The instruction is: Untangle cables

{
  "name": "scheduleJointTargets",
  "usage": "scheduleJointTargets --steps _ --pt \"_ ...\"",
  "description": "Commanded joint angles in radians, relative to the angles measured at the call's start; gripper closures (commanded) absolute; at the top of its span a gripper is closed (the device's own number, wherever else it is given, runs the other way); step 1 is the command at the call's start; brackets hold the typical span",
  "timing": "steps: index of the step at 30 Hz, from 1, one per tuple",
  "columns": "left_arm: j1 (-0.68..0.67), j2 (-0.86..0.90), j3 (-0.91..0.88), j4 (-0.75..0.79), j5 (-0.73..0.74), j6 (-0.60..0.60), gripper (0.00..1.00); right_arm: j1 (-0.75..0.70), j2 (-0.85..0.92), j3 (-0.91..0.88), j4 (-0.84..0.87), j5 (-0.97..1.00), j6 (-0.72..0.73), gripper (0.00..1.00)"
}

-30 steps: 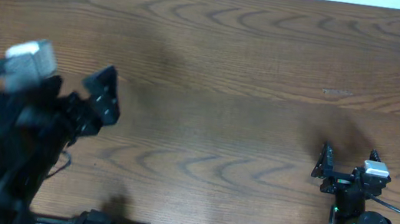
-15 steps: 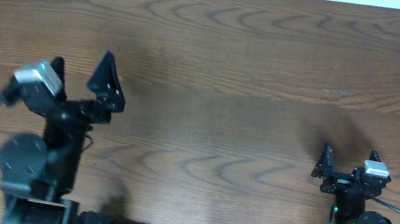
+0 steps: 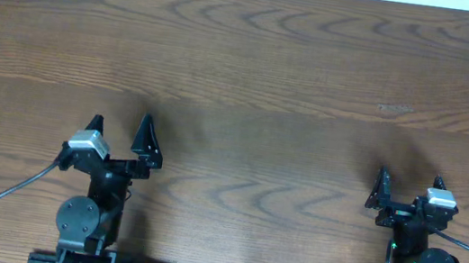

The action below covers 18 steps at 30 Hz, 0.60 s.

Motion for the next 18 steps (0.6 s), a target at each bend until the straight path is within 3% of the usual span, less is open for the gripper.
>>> scheduleJointTargets --steps 1,11,18 --pt "0.005 -0.055 -0.054 0.008 -0.058 0.021 0.02 0.005 -0.004 -0.002 -0.004 -0.007 0.006 0.01" --pt "0.006 -0.214 -0.204 0.005 -0.121 0.021 0.02 0.005 -0.004 -0.002 -0.004 -0.007 0.006 0.01" --pt "0.033 -0.213 -0.203 -0.19 -0.122 0.02 0.02 0.005 -0.004 -0.002 -0.004 -0.007 0.006 0.01"
